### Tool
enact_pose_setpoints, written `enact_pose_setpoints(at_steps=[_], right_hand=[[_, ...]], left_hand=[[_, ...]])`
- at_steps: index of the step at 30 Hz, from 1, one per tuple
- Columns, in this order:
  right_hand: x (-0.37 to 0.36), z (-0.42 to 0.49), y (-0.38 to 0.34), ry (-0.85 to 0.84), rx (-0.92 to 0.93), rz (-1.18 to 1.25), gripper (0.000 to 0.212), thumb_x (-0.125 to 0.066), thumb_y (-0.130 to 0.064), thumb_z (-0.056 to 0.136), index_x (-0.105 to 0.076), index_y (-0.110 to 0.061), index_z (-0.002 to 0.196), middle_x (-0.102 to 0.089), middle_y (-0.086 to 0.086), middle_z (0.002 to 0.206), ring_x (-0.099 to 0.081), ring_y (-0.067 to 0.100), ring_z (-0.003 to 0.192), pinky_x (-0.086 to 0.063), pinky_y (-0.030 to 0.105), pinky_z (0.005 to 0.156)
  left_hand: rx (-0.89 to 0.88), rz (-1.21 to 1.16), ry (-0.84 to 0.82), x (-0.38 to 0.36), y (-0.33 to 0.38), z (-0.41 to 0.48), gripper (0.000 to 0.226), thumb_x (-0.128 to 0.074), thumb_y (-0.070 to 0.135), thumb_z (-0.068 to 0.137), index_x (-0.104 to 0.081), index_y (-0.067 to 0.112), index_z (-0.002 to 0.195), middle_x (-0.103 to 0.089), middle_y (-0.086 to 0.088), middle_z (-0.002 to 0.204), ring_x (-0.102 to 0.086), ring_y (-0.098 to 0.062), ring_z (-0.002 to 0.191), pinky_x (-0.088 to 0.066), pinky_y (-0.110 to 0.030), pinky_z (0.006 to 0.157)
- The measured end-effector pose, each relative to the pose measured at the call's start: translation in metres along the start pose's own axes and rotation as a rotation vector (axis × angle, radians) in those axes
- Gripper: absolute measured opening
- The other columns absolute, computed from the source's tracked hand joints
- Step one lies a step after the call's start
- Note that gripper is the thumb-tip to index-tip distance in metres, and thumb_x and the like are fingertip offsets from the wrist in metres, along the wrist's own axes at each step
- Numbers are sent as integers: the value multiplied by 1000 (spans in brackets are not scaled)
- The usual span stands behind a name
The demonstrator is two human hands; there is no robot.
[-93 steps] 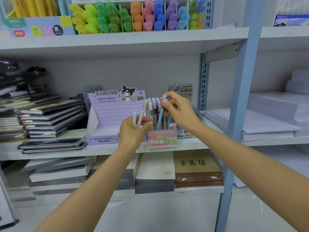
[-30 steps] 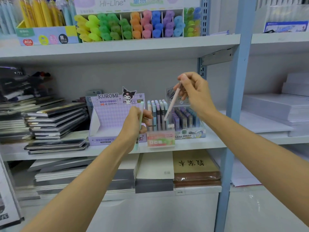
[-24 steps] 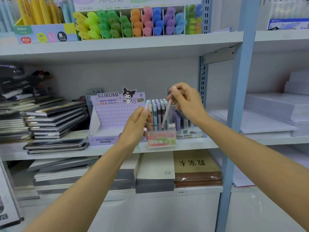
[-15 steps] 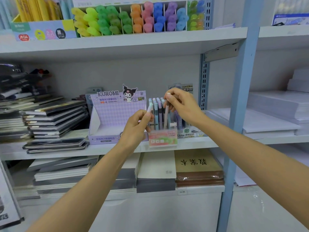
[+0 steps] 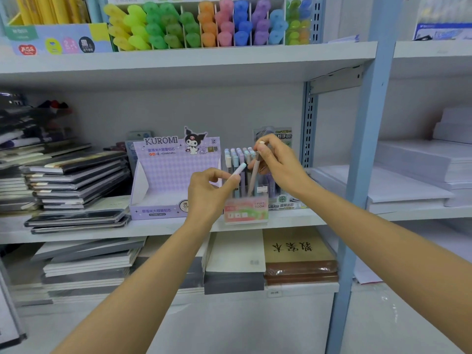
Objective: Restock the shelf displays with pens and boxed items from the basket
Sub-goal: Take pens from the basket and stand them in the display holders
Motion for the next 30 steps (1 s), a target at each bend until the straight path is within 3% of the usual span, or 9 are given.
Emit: enact_pose_setpoints(at_steps=[3,7,13,18,25,30], right_hand=[[-2,-6,2,-3,9,6,27,-36,-21,105,-52,0,106,-69,18,90,-70,16,83,-58,27,73],[-1,-14,0,-25,33,13,30,-35,-18,105,-56,3,99,-68,19,88,-68,22,84,-56,37,78],[10,-27,-7,81,108,-3,28,-37,-17,105,-56,3,100,-68,2,83,-71,13,86,-60,39,75],[7,-44,-16,99,194,-87,26,-40,-18,104,-59,0,100,-69,-5,85,-72,11,85,-60,36,75],[2,-55,-28,99,266,-143,26,-42,-17,102,-60,1,103,-72,2,91,-71,7,90,-59,37,76],[-3,-53,-26,73,272,-174,26,-42,-16,102,-60,3,103,-72,4,91,-72,13,88,-58,44,74]], left_hand=[[97,-5,72,-3,-6,5,29,-81,35,75,-55,22,77,-57,4,77,-55,-11,63,-43,-19,49],[296,-95,15,-9,-22,5,43,-79,32,78,-49,20,106,-60,-11,108,-62,-24,88,-51,-34,62],[222,-147,-12,-9,-22,-12,29,-73,32,85,-49,28,100,-55,4,99,-55,-9,73,-41,-20,51],[137,-129,23,-7,-22,-31,37,-73,33,85,-48,23,111,-55,4,105,-54,-13,82,-42,-26,61],[44,-64,69,-5,-20,-44,38,-73,29,85,-47,21,112,-54,-1,114,-55,-25,100,-51,-39,83],[29,-52,75,-5,-18,-44,37,-73,28,85,-48,19,111,-54,-2,112,-55,-24,99,-51,-41,85]])
Point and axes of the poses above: each hand's wrist, its own z-axis towards the middle knuckle, its own x-axis out of the back of the hand, y = z × x, the point moved 5 cm from there along z, towards the middle knuckle
